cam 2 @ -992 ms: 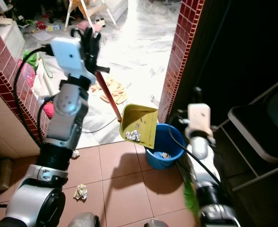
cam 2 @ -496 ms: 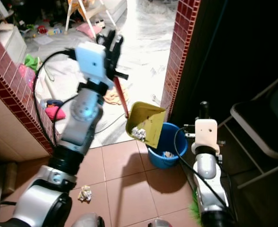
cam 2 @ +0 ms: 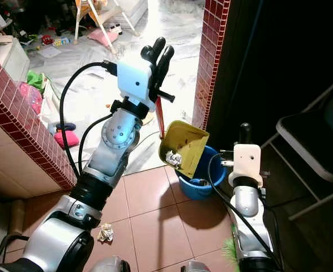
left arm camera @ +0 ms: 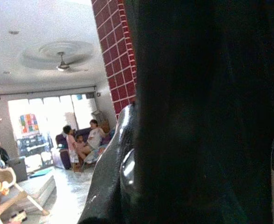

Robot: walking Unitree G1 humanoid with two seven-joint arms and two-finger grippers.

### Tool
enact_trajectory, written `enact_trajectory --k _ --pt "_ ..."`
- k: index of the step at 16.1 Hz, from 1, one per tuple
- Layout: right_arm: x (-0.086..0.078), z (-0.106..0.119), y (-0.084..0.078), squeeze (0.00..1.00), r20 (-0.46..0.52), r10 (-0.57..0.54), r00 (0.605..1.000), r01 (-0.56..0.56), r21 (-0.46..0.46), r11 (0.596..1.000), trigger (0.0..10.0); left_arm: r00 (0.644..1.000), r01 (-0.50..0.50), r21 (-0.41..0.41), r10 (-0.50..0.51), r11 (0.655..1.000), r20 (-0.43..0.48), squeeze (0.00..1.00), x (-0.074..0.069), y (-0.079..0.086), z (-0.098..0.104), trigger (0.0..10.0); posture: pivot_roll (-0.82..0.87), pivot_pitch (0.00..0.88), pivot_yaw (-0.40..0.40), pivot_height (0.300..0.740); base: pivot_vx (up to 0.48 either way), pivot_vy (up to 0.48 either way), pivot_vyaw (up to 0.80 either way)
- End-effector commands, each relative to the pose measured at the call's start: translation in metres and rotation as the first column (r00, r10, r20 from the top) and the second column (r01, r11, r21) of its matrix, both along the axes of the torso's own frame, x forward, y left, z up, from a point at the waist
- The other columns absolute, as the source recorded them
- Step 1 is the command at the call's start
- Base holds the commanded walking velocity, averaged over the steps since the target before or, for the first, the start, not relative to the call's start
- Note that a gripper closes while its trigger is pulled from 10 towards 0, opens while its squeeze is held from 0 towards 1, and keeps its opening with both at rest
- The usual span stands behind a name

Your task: Sweep floor

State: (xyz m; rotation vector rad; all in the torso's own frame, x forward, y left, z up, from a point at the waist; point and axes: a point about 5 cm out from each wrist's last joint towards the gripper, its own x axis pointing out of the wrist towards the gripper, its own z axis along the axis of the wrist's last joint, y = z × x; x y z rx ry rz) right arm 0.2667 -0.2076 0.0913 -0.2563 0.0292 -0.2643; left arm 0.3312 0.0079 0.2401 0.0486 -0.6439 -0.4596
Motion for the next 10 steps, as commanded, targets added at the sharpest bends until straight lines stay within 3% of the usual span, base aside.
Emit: enact_trajectory --k 1,4,6,7,8,9,10 --pt "0.001 0.005 0.006 0.00 0.013 0.013 1.000 -0.013 0.009 1.000 10.0 0.991 0.068 0.015 -0.070 0.998 0.117 0.00 -0.010 -0.016 0.019 10.0 -0.11 0.039 0.091 0.740 0.000 0.000 0.00" --pt "0.003 0.006 0.009 0.00 0.013 0.020 1.000 -0.020 0.012 1.000 10.0 0.967 0.215 0.090 -0.225 0.972 0.120 0.00 -0.024 -0.036 0.008 10.0 -0.11 0.038 0.088 0.740 0.000 0.000 0.00" --pt "0.005 0.007 0.009 0.00 0.016 0.023 1.000 -0.023 0.012 1.000 10.0 0.908 0.379 0.211 -0.406 0.901 0.102 0.00 -0.042 -0.054 -0.008 10.0 -0.11 0.037 0.086 0.740 0.000 0.000 0.00" --pt "0.006 0.008 0.009 0.00 0.019 0.023 1.000 -0.023 0.012 1.000 10.0 0.847 0.481 0.332 -0.527 0.812 0.061 0.00 -0.056 -0.064 -0.026 10.0 -0.11 0.035 0.086 0.740 0.000 0.000 0.00" --pt "0.007 0.009 0.010 0.00 0.020 0.022 1.000 -0.023 0.012 1.000 10.0 0.810 0.526 0.409 -0.586 0.745 0.028 0.00 -0.063 -0.068 -0.038 10.0 -0.11 0.034 0.085 0.740 0.000 0.000 0.00" --pt "0.009 0.010 0.010 0.00 0.026 0.023 0.999 -0.024 0.011 1.000 10.0 0.780 0.531 0.498 -0.626 0.685 0.029 0.00 -0.069 -0.068 -0.049 10.0 -0.11 0.032 0.084 0.740 0.000 0.000 0.00" --pt "0.010 0.011 0.010 0.00 0.028 0.024 0.999 -0.024 0.010 1.000 10.0 0.767 0.543 0.524 -0.641 0.657 0.009 0.00 -0.071 -0.068 -0.055 10.0 -0.11 0.031 0.083 0.740 0.000 0.000 0.00"
